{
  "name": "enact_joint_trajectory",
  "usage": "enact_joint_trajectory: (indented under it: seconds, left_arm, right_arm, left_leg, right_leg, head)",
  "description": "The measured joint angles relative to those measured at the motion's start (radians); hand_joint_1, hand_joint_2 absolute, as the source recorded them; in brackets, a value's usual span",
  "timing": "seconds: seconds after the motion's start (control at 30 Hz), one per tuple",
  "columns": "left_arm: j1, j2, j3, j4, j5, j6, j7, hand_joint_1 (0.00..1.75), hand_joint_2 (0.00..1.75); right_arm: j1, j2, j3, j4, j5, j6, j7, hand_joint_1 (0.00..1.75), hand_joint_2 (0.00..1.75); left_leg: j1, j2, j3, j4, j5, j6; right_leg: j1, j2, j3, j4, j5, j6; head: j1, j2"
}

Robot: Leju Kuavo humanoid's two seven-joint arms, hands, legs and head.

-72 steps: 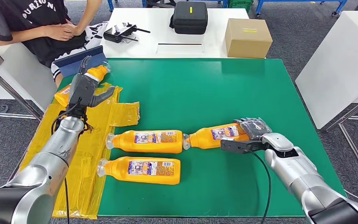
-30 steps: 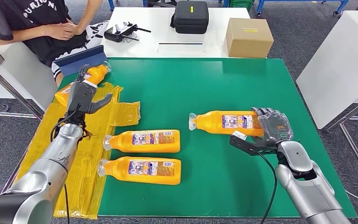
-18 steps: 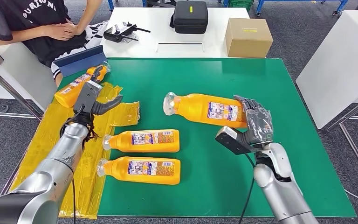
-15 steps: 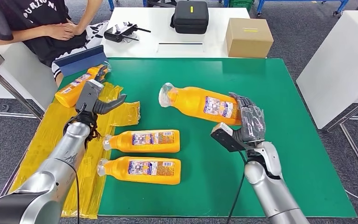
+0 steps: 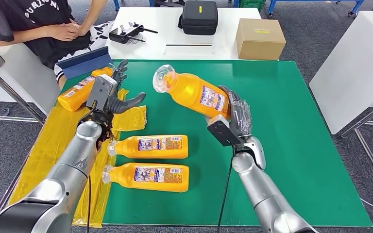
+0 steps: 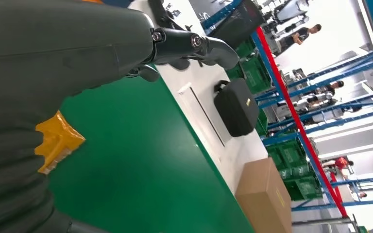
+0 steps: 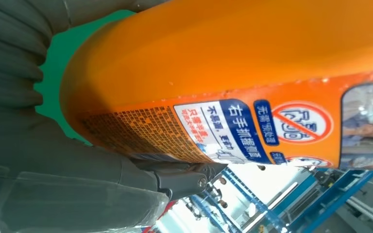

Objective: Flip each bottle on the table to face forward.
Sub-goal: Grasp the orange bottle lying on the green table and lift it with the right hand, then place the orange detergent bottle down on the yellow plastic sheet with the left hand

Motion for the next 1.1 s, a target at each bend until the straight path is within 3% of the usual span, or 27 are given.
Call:
enact_joint_trajectory:
  seconds: [0.4,1.1]
  left_arm:
    - [-0.031,-0.023,-0.142,-0.054,0.086,-0.074,0.053,0.0,1.75]
    - [-0.041,-0.045,-0.202,-0.052,0.199,-0.148,0.022,0.0,1.75]
  right_arm:
    - [-0.166,0.086,-0.002,0.25,-0.18,0.006,-0.161,1.75,1.75]
    - [-0.24,0.144,-0.003,0.378,-0.18,-0.123,-0.186,1.75,1.75]
  left_leg:
    - [0.0,0.0,0.0,0.0,0.0,0.0]
    - [0.0,0.0,0.0,0.0,0.0,0.0]
  right_leg:
    - [0.0,0.0,0.0,0.0,0.0,0.0]
    - [0.0,0.0,0.0,0.0,0.0,0.0]
  head:
    - [0.0,0.0]
    - [0.0,0.0]
